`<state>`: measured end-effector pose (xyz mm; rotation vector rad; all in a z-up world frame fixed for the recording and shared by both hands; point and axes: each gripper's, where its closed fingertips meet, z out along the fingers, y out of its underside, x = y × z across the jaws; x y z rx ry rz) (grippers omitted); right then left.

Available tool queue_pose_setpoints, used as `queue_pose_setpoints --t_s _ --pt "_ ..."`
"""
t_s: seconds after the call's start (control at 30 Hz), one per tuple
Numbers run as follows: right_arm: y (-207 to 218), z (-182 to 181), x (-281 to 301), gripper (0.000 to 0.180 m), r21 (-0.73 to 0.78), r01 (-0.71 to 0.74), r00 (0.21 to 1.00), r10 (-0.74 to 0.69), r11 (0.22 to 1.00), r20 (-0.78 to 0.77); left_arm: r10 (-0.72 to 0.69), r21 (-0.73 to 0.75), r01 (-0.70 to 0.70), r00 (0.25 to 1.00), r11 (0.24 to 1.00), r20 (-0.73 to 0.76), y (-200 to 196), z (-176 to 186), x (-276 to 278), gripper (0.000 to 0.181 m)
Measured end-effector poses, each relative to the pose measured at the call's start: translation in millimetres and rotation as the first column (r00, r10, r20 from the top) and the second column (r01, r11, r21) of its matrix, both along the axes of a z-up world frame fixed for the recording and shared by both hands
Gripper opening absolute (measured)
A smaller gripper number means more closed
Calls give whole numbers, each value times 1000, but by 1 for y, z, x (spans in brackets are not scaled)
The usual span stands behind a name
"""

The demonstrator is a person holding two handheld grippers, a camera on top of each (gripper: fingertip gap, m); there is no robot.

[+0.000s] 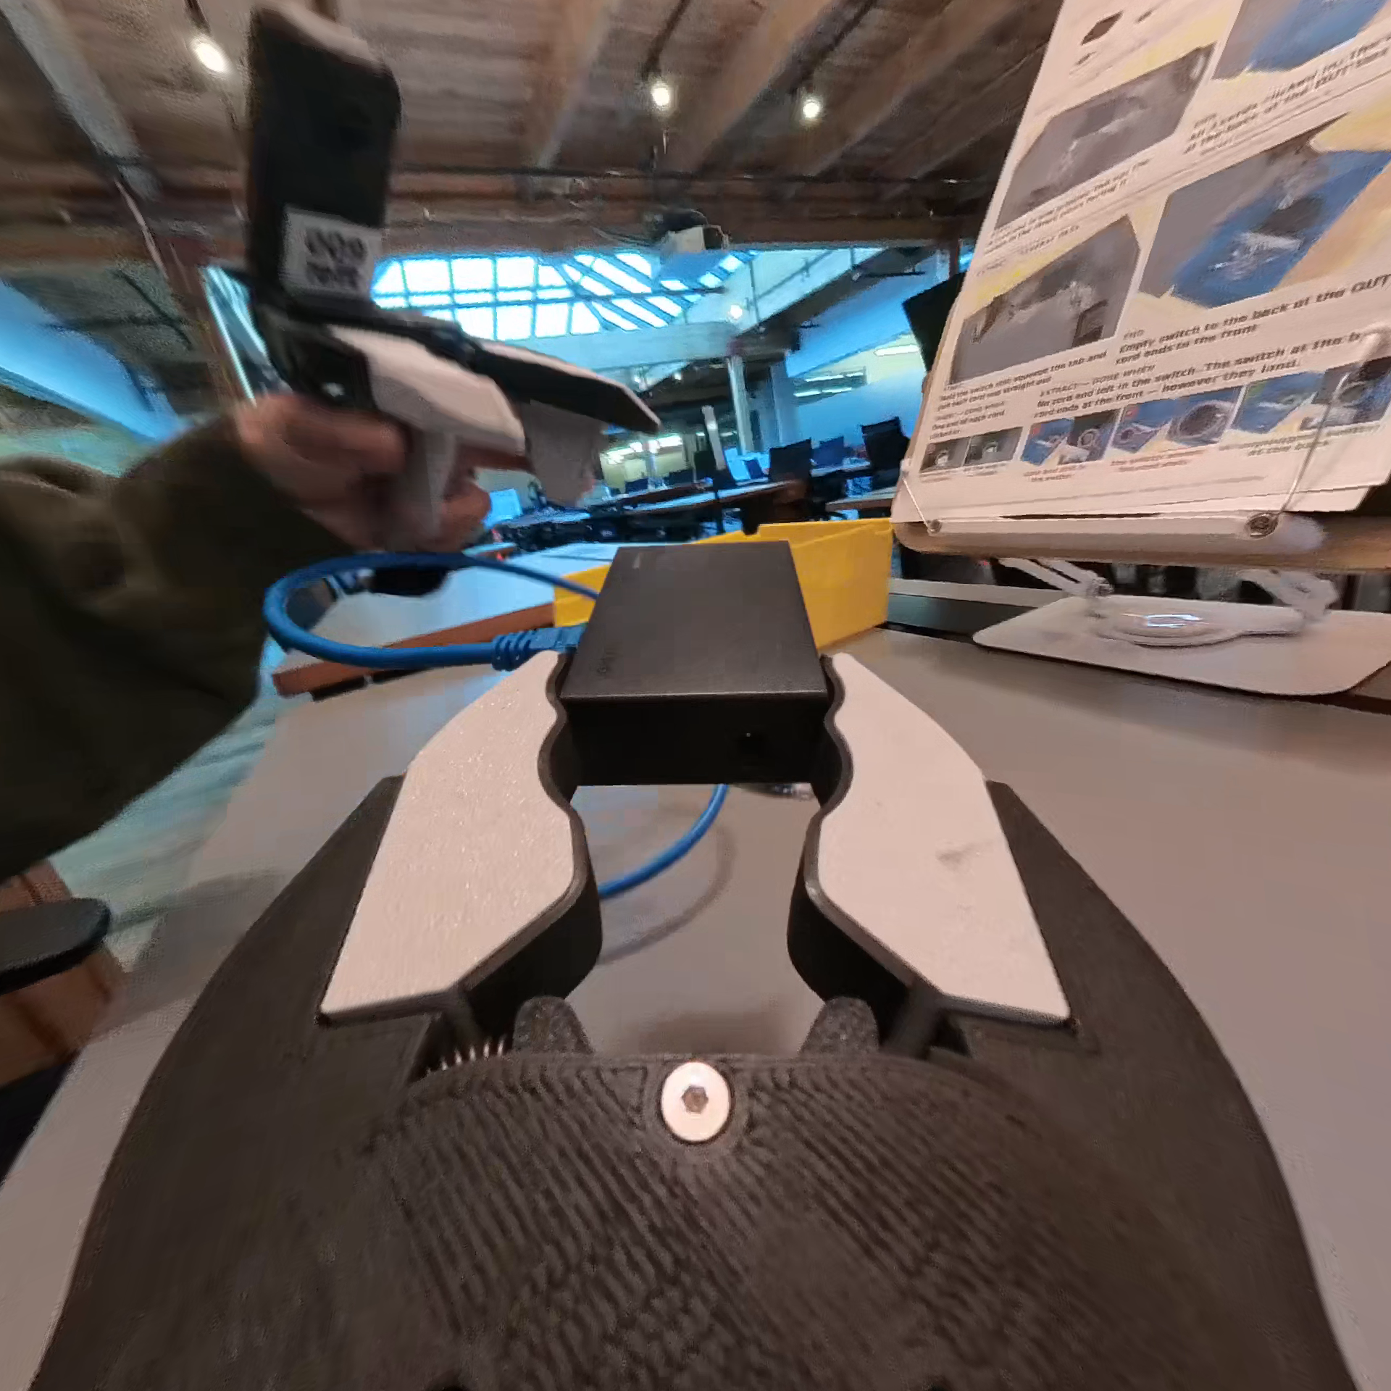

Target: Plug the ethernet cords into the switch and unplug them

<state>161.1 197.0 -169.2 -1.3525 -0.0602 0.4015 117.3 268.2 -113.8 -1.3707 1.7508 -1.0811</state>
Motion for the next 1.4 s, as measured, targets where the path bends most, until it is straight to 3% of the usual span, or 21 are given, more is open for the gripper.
queue_pose_setpoints --t_s 0.03,0.1,0.23,0.4,0.63,1.4 --pt "-1 1 -1 62 6 -24 1000 24 1000 -20 -62 22 62 998 998 4 -2 -9 3 70" --pt "-3 2 -11 62 23 -115 993 115 993 -37 -214 -61 213 977 975 -4 -20 -29 6 69" --pt "-5 1 -25 62 16 -177 984 177 984 -3 -349 -106 351 936 930 32 -38 -57 14 80" --pt "-7 5 -21 61 40 -201 977 204 979 -68 -459 -229 493 869 839 185 -53 -54 12 58" --pt "-5 9 -12 62 96 -142 980 153 985 -124 -448 -281 498 865 820 224 -51 -59 17 55" --pt "0 2 -25 70 -3 -165 983 164 986 -80 -489 -262 517 856 815 167 -50 -64 13 55"
